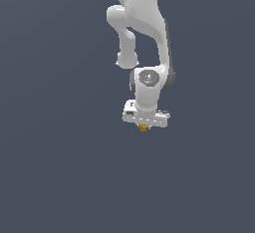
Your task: Pick up the object and move it to a goal position.
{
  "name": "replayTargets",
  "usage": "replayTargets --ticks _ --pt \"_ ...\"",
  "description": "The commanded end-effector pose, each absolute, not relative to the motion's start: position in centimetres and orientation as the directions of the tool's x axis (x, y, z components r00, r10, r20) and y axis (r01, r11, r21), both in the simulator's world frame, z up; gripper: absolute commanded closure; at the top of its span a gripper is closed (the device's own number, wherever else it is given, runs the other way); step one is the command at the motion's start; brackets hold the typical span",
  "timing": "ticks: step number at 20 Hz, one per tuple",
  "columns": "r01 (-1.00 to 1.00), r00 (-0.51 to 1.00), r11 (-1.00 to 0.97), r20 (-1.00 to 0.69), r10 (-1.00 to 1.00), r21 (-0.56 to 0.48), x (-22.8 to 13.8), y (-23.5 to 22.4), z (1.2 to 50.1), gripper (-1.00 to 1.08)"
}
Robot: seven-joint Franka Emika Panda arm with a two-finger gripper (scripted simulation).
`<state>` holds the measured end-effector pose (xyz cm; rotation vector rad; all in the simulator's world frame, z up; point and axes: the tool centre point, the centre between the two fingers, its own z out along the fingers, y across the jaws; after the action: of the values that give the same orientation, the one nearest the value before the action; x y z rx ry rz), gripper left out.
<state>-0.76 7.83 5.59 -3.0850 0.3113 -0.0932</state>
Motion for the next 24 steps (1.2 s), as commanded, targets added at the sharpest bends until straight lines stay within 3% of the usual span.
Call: replayTargets --ticks 1,24 --pt "-0.174 0.981 -0.983 0.078 -0.178 -0.061 -0.2 7.2 6.9 1.08" --pt "0.105 0.95 -0.976 0.309 0.042 -0.189 4.7 0.7 20.0 1.08"
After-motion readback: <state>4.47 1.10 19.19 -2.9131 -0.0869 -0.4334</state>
